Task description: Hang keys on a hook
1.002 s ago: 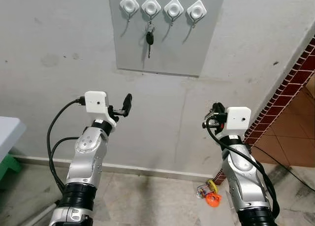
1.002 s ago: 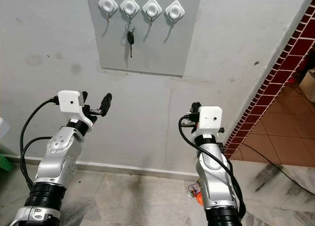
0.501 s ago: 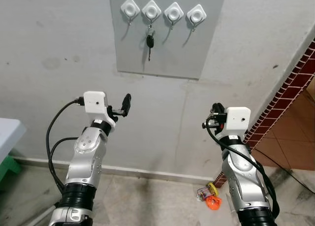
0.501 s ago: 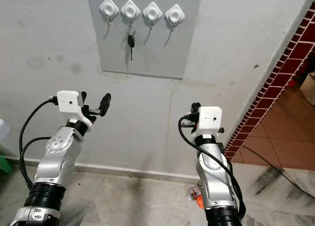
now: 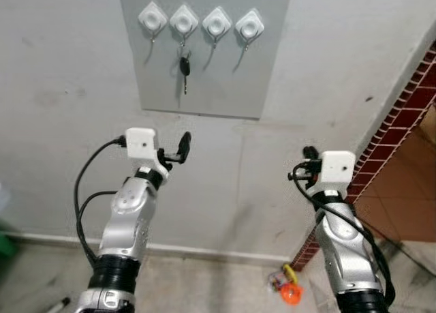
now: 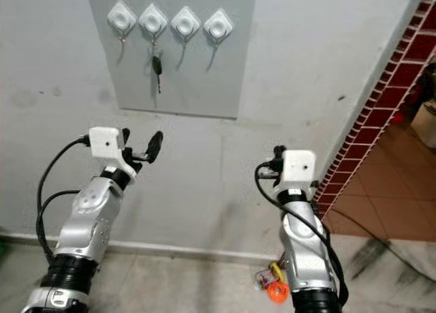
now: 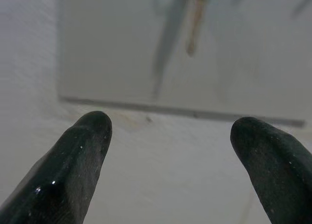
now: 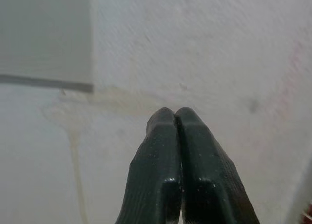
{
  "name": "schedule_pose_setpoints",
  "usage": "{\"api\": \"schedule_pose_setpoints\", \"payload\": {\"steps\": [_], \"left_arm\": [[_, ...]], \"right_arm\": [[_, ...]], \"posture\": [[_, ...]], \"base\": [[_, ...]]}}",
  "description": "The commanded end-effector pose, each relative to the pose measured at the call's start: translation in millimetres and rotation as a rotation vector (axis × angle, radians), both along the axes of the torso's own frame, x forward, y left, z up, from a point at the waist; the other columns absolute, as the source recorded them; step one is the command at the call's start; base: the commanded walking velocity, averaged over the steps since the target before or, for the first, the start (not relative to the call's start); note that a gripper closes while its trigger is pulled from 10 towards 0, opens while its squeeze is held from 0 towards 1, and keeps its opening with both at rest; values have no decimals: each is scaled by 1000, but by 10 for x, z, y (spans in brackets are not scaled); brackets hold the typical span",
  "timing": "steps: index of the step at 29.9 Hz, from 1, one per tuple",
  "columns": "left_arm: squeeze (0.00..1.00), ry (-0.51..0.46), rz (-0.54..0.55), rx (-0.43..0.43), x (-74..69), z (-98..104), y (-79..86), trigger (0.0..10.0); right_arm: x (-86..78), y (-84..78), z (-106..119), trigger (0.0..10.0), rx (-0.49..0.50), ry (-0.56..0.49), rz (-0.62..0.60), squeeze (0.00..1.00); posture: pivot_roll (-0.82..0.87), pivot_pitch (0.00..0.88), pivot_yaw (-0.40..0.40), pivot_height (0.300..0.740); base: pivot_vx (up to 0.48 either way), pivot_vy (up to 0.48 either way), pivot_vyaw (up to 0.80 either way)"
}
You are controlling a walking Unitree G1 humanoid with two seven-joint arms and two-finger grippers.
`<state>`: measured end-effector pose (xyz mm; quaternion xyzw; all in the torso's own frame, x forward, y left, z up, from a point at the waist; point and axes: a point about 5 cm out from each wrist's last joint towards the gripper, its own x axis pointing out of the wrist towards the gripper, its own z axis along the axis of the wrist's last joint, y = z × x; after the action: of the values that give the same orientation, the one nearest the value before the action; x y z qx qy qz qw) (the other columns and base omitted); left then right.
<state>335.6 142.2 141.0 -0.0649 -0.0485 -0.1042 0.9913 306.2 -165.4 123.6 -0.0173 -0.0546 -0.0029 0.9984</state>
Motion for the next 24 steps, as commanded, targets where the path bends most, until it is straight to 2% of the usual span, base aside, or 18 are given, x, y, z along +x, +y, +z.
{"api": "schedule_pose_setpoints", "payload": {"steps": [1, 10, 15, 19, 21, 22, 23, 24], "left_arm": [[0, 9, 36, 14, 4, 4, 85, 10000], [0, -14, 36, 48, -2, 32, 57, 10000], [0, -50, -43, 106, -6, 104, -6, 10000], [0, -77, -83, 113, -5, 173, -42, 10000], [0, -94, -121, 132, -4, 215, -90, 10000], [0, -100, -163, 152, -25, 209, -163, 10000], [0, -100, -163, 152, -25, 209, -163, 10000], [0, -109, -212, 173, -57, 198, -254, 10000]], "right_arm": [[20, 75, 58, 10000, 8, -21, 19, 0], [20, 69, 60, 10000, 4, -17, 27, 0], [60, 64, 103, 10000, -15, -23, 80, 0], [107, 47, 167, 10000, -25, -37, 110, 0], [158, 48, 228, 10000, -19, -45, 148, 0], [174, 81, 286, 10000, 22, -61, 218, 0], [174, 81, 286, 10000, 22, -61, 218, 0], [196, 109, 349, 10000, 16, -81, 269, 0]], "posture": [[-35, 0, -13, 740], [-32, 0, -16, 740], [-31, 0, -19, 740], [-31, 0, -20, 740], [-32, 0, -20, 740], [-30, 0, -20, 740], [-30, 0, -20, 740], [-29, 0, -20, 740]], "base": [[0, 0, 0], [0, 0, 0], [0, 0, 0], [0, 0, 0], [0, 0, 0], [0, 0, 0], [0, 0, 0], [0, 0, 0]]}}
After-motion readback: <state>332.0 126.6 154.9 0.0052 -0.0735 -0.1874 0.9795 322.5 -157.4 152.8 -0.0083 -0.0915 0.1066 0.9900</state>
